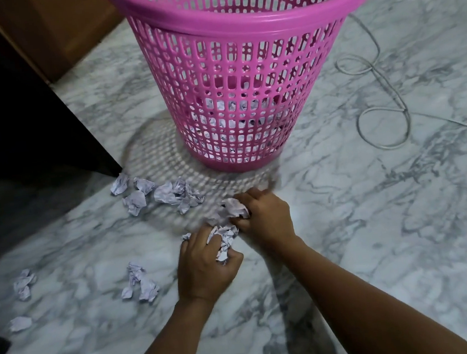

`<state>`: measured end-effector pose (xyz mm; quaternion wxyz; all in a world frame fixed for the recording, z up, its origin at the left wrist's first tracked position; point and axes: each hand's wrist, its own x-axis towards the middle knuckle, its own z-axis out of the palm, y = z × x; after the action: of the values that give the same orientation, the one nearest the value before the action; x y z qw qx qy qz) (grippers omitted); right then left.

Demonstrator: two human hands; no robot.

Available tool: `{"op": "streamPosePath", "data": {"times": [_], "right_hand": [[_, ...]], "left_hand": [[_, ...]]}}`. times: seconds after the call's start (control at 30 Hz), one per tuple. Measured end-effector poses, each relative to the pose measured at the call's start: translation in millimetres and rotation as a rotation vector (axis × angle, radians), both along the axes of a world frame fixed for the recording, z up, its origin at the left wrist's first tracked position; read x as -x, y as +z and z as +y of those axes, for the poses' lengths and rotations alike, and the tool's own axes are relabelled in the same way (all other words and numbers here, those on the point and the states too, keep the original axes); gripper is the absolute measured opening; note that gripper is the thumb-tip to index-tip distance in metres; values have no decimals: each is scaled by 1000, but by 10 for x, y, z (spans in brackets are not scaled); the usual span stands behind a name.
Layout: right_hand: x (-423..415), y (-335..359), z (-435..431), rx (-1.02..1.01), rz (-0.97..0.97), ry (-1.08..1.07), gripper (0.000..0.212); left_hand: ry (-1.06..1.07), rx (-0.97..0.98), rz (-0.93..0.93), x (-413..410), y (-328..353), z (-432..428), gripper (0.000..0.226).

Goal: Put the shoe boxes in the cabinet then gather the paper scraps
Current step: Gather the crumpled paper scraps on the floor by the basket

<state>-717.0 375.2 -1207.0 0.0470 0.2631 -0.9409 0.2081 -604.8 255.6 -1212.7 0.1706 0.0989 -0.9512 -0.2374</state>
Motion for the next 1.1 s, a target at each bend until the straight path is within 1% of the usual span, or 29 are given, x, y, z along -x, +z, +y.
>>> {"op": "streamPosePath", "data": {"times": [0.07, 0.1, 0.2, 0.3, 0.37, 0.4, 0.43, 0.5, 0.57, 0.63, 0.67, 0.73, 0.77, 0.87, 0.9, 0.93, 1.0, 1.03, 1.1], "right_hand": [[-21, -3, 1, 57, 47, 21, 38], [-25, 0, 0, 91, 68, 11, 35], [-4, -18, 19, 172, 69, 0, 31], [45, 3, 81, 206, -41, -63, 33], [18, 71, 137, 281, -194, -173, 23], [-10, 109, 157, 352, -273, -238, 15], [-44, 162, 169, 436, -322, -288, 14], [-115, 304, 165, 572, -346, -330, 27], [-159, 539, 123, 696, -351, -337, 24], [-161, 850, 67, 826, -302, -338, 14], [-163, 1047, 38, 882, -244, -333, 15], [-153, 1467, -14, 970, -94, -301, 35], [-155, 1718, -44, 1018, -53, -274, 40], [-53, 2493, -134, 1146, 25, -144, 43], [35, 2720, -166, 1178, 73, -118, 42], [149, 2923, -197, 1193, 126, -111, 41], [448, 3221, -242, 1153, 202, -106, 35], [616, 3306, -252, 1101, 206, -103, 27], [954, 3348, -261, 957, 139, -105, 9]], "left_hand": [[14, -31, -6, 52, 55, -35, 16], [29, -51, -17, 86, 101, -59, 16], [70, -154, 25, 189, 239, -166, 24], [141, -333, 90, 272, 330, -237, 30], [226, -446, 50, 302, 376, -225, 34], [250, -492, 31, 313, 392, -215, 34], [260, -537, 20, 319, 422, -204, 34], [258, -609, 29, 343, 530, -189, 36], [254, -685, 63, 402, 705, -175, 37], [254, -780, 139, 495, 986, -150, 35], [254, -828, 196, 544, 1169, -134, 35], [244, -904, 334, 652, 1586, -102, 35], [239, -946, 403, 709, 1808, -81, 37], [203, -1104, 579, 906, 2479, -31, 42], [181, -1122, 625, 980, 2698, -24, 41], [159, -1124, 669, 1068, 2912, -15, 41], [132, -1102, 722, 1279, 3254, -5, 40], [140, -1082, 721, 1411, 3372, -10, 39], [160, -1017, 664, 1681, 3495, -30, 41]]}}
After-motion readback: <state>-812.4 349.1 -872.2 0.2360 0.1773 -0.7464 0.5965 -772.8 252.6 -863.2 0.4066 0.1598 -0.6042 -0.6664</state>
